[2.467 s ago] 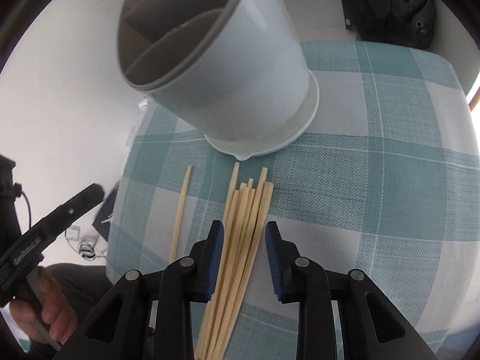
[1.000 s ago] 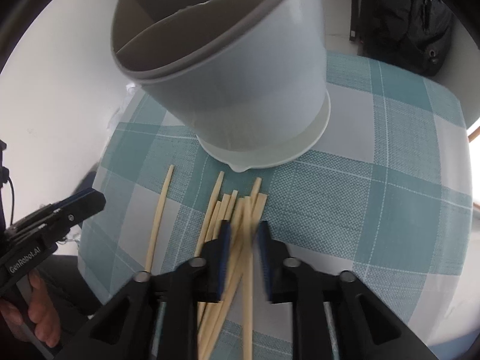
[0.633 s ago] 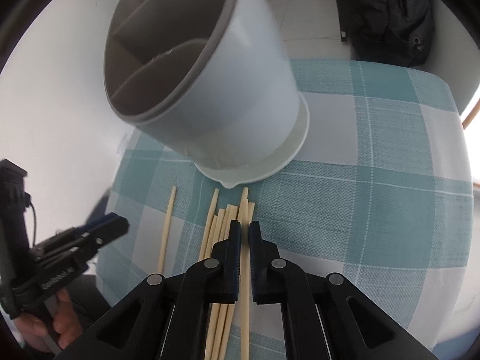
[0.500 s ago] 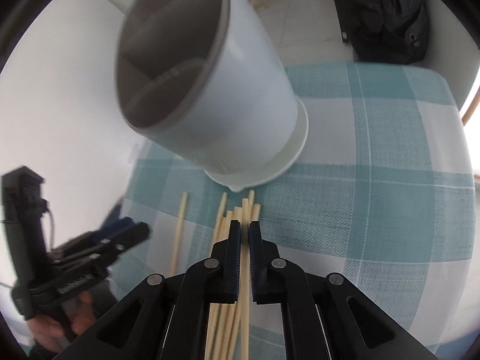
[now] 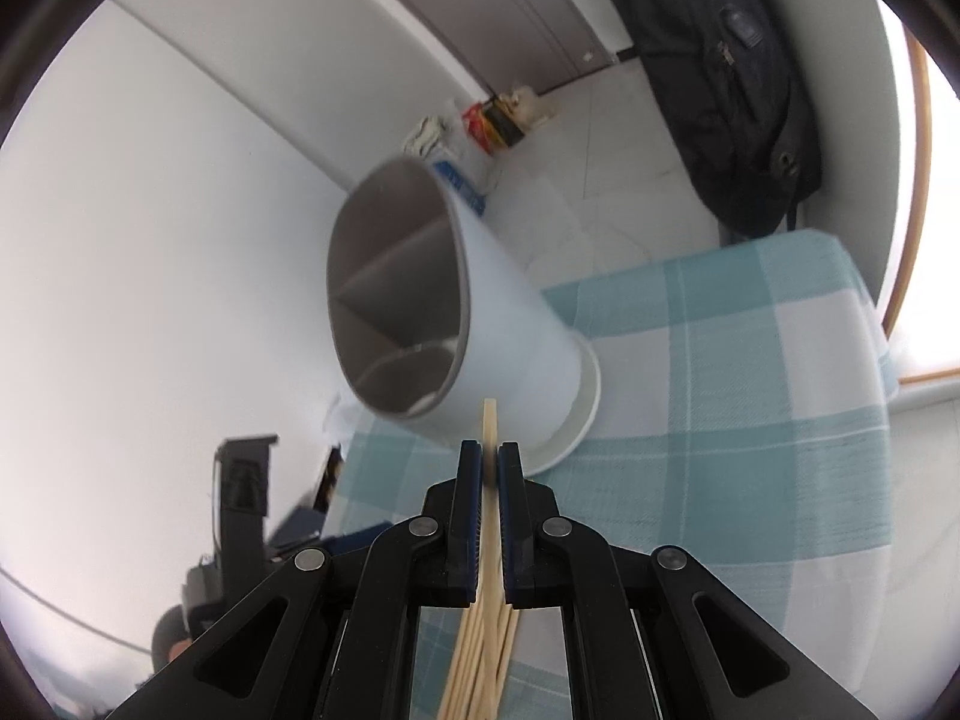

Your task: Organize utensils

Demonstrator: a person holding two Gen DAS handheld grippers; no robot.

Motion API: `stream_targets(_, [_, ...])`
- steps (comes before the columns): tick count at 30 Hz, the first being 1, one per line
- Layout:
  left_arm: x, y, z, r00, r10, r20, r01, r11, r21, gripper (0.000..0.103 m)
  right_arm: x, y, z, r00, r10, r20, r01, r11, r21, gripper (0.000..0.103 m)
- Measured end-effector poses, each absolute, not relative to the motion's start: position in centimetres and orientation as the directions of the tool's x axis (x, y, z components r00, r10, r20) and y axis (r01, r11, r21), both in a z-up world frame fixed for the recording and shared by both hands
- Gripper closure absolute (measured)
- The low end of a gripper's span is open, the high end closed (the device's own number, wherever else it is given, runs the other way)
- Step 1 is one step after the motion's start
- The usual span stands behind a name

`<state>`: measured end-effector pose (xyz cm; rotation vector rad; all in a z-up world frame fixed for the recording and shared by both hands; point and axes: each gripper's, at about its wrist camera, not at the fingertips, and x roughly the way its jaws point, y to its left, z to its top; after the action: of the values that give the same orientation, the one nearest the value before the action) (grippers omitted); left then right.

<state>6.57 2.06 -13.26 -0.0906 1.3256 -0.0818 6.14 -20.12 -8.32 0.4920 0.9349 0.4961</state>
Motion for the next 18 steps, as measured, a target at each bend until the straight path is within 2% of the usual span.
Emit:
stream_targets(3, [6.4,1.3,-13.3,0.237,-0.057,-0.970,0.031,0.998,-0.051,0.054,5.4,-21.3,-7.5,0.523,0.598,-0.607,-0.195,0.777,0.598,0.099])
stream_targets(4, [6.3,1.1,-13.4,0.239,-0.035,-0.970,0.035,0.999,-0.027,0.057,4.5,-21.2,-7.4,0.530,0.594,-0.605,-0.200,0.781,0.591,0.099])
stream_targets(5, [6.2,1.0,-13.3,0.244,-0.032,-0.969,0.039,0.999,-0.023,0.068,4.3,-21.2,-7.2,0.535,0.593,-0.602,-0.208,0.783,0.586,0.099])
stream_targets(6, [6.1,0.9,-13.2,0.249,-0.038,-0.968,0.044,0.999,-0.028,0.074,4.3,-20.9,-7.1,0.538,0.593,-0.599,-0.212,0.783,0.585,0.098])
stream_targets(7, [6.2,0.9,-13.1,0.249,-0.039,-0.968,0.047,0.998,-0.028,0.087,4.1,-21.2,-6.7,0.540,0.595,-0.595,-0.215,0.781,0.587,0.098])
stream_targets(8, [6.1,0.9,-13.1,0.250,-0.043,-0.967,0.050,0.998,-0.032,0.093,3.9,-21.0,-6.5,0.543,0.595,-0.593,-0.222,0.783,0.581,0.099])
stream_targets(11, [6.1,1.0,-13.1,0.255,-0.058,-0.965,0.042,0.998,-0.049,0.101,4.1,-21.0,-6.3,0.550,0.595,-0.586,-0.235,0.783,0.575,0.099])
stream_targets(18, [5.8,2.1,-11.9,0.339,-0.120,-0.933,-0.001,0.992,-0.128,0.102,3.6,-21.0,-6.0,0.567,0.592,-0.573,-0.256,0.787,0.561,0.099])
